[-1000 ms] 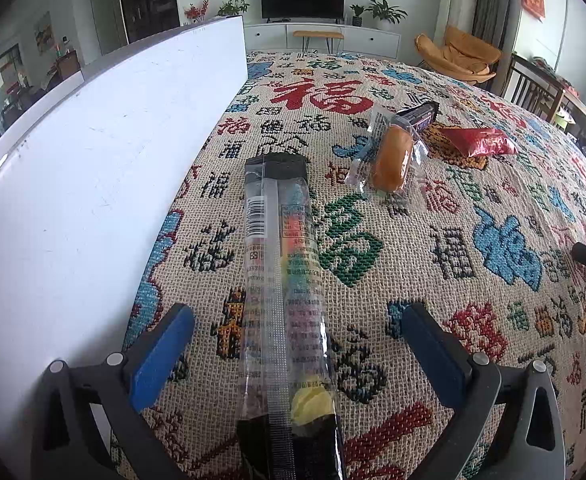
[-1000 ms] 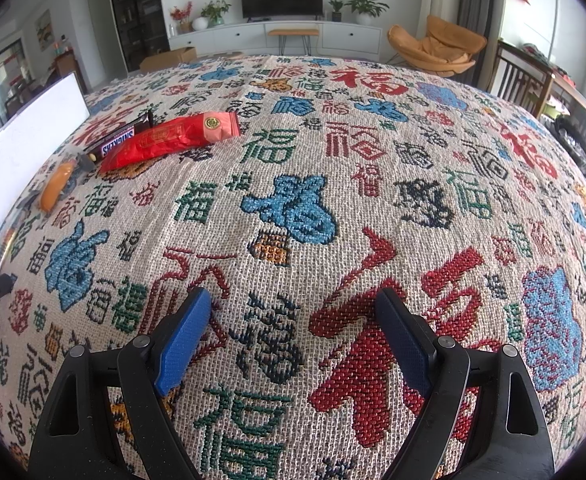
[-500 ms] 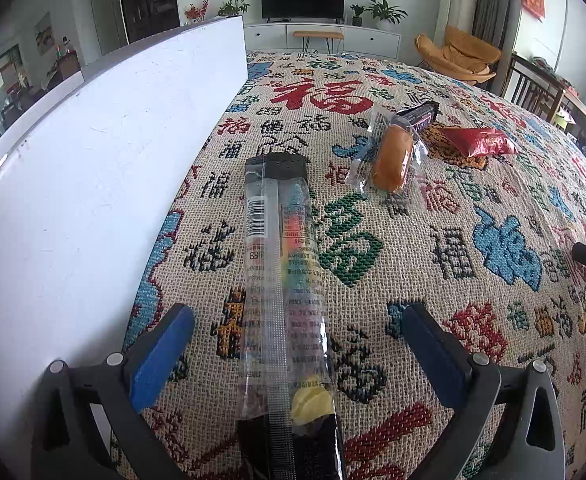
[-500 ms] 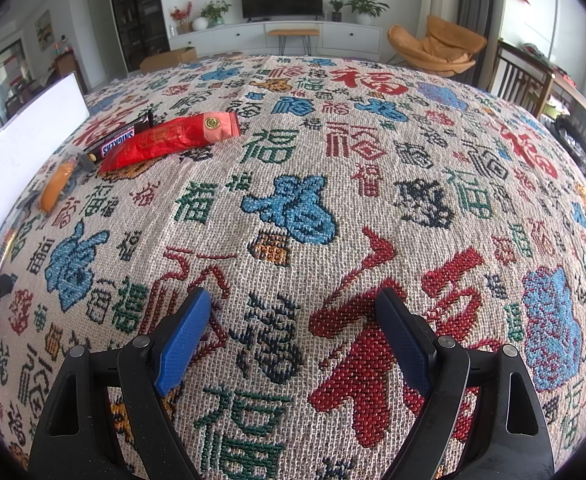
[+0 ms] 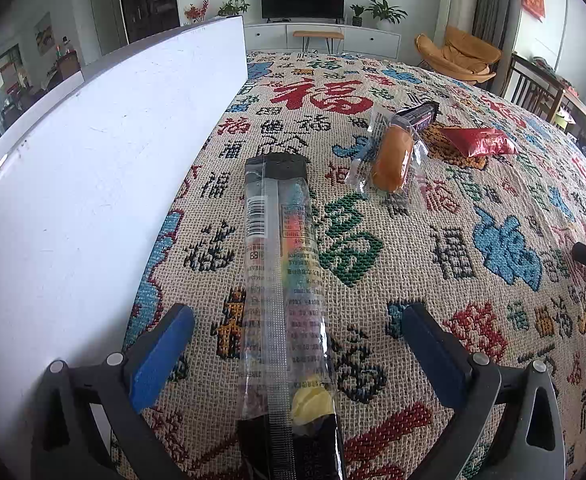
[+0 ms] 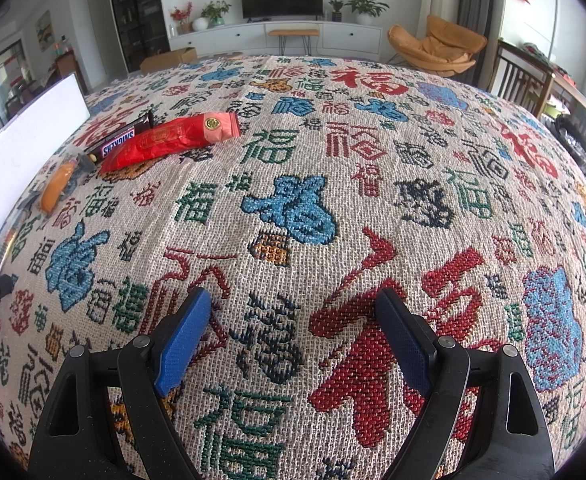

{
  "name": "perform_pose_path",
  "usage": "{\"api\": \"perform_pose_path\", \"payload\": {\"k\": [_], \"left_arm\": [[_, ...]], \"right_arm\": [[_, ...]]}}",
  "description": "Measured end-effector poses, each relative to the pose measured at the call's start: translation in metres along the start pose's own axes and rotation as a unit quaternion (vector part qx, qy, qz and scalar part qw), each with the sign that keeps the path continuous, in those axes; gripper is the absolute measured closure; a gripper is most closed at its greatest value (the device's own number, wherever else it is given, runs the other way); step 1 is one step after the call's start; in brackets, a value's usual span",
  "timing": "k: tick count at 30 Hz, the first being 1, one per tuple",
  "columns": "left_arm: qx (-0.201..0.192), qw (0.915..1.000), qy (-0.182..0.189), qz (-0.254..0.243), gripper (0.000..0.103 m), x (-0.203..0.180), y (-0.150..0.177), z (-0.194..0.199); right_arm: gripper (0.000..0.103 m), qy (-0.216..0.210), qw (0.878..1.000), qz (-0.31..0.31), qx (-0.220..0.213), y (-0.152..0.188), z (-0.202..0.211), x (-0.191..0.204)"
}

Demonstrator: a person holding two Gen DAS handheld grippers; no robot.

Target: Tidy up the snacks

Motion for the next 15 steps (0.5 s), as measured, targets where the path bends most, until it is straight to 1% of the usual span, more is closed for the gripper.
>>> {"api": "perform_pose_path", "payload": {"k": [13,15], "left_arm": [[0.000,1.0000,0.001,0.000,0.000,0.0002,0.0000,0.0000],[0.000,1.0000,0.000,0.000,0.000,-0.0002,0.0001,-0.0003]], "right_arm": [[0.016,0.001,1.000,0.001,0.000,0.0005,-0.0002,-0.0010],[0.013,0.000,1.000,0.005,0.002,-0.0010,-0.0021,0.0011]]}}
Point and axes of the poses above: each gripper's, at about its wrist camera, not at the fingertips, and z roughly against the way its jaws point, x to its left, y to its underside, the point moved 1 cm from there along -z, roughly the way its jaws point, and after that the axes turned 15 degrees about y, right-handed, at the moved point
